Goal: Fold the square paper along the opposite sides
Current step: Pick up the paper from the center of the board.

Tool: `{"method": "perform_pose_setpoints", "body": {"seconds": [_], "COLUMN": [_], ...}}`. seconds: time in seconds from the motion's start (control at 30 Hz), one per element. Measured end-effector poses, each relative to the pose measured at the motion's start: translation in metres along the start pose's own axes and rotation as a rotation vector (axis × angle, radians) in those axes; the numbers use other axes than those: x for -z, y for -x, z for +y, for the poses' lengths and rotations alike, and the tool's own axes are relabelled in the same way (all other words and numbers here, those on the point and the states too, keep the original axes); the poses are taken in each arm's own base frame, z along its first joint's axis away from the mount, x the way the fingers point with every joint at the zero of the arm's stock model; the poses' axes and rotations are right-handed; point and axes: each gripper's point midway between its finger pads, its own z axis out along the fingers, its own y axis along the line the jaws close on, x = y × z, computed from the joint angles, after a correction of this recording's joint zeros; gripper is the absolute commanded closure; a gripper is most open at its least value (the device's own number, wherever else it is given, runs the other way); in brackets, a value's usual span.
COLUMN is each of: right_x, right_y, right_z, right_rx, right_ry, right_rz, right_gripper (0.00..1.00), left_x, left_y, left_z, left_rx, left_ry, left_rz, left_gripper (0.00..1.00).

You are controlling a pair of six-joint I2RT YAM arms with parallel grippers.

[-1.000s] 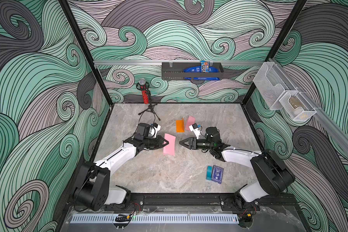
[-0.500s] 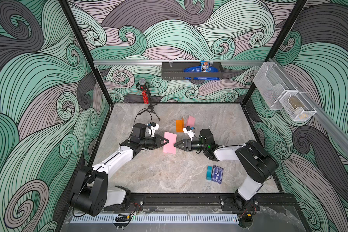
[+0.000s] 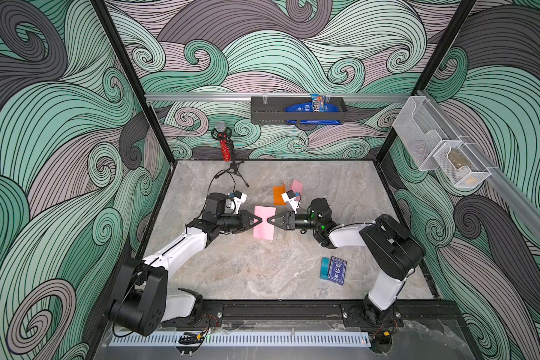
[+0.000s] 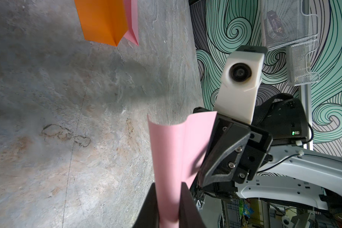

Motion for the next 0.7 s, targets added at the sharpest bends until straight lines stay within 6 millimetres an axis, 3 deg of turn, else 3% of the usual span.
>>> {"method": "perform_pose_setpoints", "body": {"seconds": [0.17, 0.33, 0.43, 0.57, 0.7], "right_x": [0.007, 0.014, 0.015, 0.012, 0.010], "right_y": [0.004, 0.008, 0.006, 0.000, -0.004], "right_z": [0.003, 0.035, 0.050, 0.047, 0.030], "right_rx": [0.010, 0.088, 0.122, 0.110, 0.087], "right_ry": [-0.019, 0.012, 0.035, 0.029, -0.026], "right_rz": [0.012, 0.042, 0.065, 0.106, 0.148], "right_gripper": [0.97, 1.00, 1.00, 0.99, 0.99], "left_x": [0.005, 0.015, 0.017, 0.018, 0.022], "left_y": [0.005, 0.015, 0.015, 0.008, 0.006], "left_z": [0.006, 0.002, -0.007, -0.014, -0.022], "left_rx": [-0.001, 0.012, 0.002, 0.015, 0.017], "left_ry": [0.009, -0.033, -0.085, -0.152, -0.187], "left_rz": [-0.013, -0.043, -0.049, -0.036, -0.038], "left_gripper": [0.35, 0.18, 0.15, 0.17, 0.41]}}
